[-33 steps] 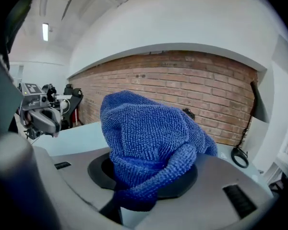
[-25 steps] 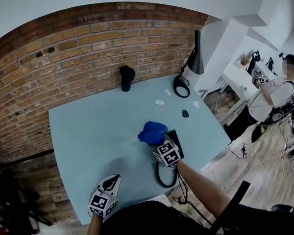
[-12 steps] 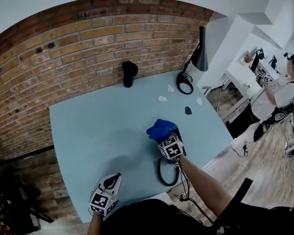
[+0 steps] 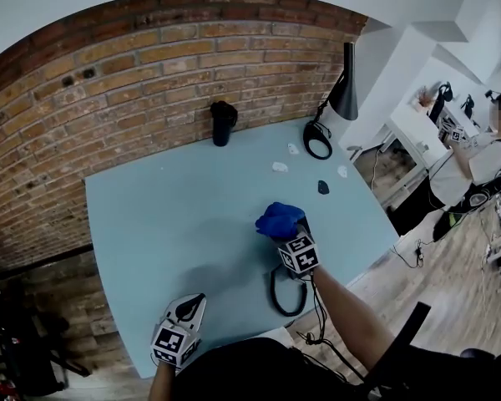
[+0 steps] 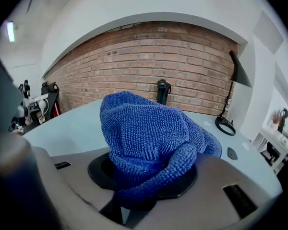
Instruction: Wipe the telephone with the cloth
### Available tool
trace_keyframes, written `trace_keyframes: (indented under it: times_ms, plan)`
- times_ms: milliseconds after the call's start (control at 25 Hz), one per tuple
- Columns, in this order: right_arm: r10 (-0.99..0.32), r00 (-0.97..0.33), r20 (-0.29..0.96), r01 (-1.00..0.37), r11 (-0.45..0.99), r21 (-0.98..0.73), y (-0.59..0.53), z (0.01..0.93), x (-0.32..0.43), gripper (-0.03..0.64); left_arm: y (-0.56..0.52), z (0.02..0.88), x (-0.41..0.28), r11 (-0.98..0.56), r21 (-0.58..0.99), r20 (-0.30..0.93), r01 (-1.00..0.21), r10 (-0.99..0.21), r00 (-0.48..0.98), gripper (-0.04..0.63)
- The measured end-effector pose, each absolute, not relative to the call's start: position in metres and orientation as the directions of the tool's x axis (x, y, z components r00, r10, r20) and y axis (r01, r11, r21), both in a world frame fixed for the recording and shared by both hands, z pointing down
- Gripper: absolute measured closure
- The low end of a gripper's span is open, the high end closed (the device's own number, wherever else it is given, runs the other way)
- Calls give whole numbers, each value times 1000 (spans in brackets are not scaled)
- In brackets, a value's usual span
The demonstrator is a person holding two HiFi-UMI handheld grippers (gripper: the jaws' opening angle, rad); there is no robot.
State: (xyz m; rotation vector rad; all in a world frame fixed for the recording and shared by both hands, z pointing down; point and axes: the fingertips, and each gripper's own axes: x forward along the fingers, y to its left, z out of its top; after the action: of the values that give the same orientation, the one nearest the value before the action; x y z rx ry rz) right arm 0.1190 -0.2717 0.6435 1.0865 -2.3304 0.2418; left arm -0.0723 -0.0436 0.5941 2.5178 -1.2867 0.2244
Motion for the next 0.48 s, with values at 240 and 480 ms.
trace_keyframes:
  times_ms: [240,480]
  plan:
    - [-633,-592,499,-766,634,-104,-272,638,122,440,-44,592,-72,-552,201,270,-809,-763,587,595]
    - [-609,-620,496,-752,641,-152,-266,637,128,440,-46,593,-75,-547,208,268,-811,-765,585,595]
